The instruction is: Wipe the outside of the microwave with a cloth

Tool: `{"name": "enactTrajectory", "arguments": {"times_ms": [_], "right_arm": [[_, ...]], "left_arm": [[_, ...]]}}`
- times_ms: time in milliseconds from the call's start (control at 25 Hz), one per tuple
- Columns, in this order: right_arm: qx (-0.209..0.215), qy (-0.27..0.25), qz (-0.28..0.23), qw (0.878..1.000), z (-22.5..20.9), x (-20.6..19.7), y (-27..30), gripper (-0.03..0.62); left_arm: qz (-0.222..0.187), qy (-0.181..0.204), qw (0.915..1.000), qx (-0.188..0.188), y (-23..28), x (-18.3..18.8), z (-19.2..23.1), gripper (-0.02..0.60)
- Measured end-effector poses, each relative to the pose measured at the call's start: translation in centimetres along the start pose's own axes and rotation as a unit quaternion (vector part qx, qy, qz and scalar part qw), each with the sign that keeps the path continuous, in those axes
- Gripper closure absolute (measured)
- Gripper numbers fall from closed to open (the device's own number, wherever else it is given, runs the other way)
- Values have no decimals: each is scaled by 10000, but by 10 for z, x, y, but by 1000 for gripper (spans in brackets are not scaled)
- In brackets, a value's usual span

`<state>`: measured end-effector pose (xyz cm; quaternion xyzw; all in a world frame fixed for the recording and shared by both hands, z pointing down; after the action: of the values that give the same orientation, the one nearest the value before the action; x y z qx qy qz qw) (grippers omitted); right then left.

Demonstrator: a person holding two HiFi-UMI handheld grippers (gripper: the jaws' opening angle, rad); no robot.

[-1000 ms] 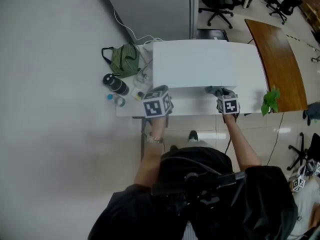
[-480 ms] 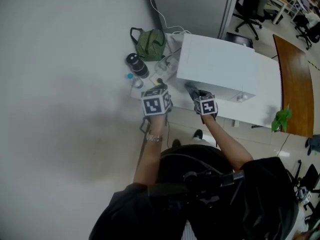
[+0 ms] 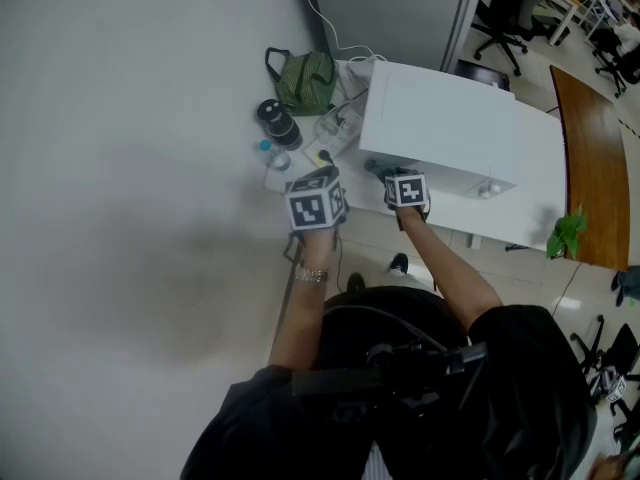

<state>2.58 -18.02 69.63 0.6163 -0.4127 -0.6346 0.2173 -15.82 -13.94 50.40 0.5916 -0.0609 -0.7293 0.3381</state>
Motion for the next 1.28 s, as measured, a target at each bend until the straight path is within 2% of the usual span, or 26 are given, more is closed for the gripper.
{"name": "enactTrajectory", "arguments": {"times_ms": [280, 440, 560, 680, 800, 920, 1040, 1160, 1280], "right_arm": [[-735, 757, -53, 9944, -109, -37, -43, 548], [-1448, 1351, -197, 9800, -172, -62, -73, 548], [-1623, 1593, -340, 9732, -187, -72, -86, 549], [-1447, 1439, -405, 9781, -166, -70, -83, 549], [-974, 1103, -389, 9884, -118, -59, -64, 548], [-350, 697, -299, 9965, -56, -43, -36, 548], [211, 338, -176, 9991, 3, -31, -10, 548], [383, -79, -53, 9992, 40, -23, 16, 548], [363, -230, 100, 9990, 46, -21, 33, 548]], "left_arm": [[190, 222, 9981, -540, 30, 0, -32, 588], [282, 365, 9952, -864, 45, -3, -55, 588], [338, 428, 9933, -1021, 52, -6, -67, 588], [313, 439, 9929, -1062, 52, -6, -70, 588], [236, 398, 9943, -965, 43, -4, -62, 589], [167, 286, 9970, -705, 29, -5, -41, 588], [105, 76, 9993, -344, 10, -10, -11, 588], [-7, -131, 9999, -24, -10, -12, 16, 588], [-72, -277, 9993, 225, -24, -14, 38, 589]]}}
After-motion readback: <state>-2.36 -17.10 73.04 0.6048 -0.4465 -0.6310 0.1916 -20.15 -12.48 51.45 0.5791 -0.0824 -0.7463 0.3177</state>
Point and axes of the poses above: the fingertips, and each gripper's own axes: y forward along the fingers, z to its left, x out of its top, the point moved 6 cm from there along -y, backward along the fingers, and after that the axes turned 7 degrees about -x, right-handed, at the moved point
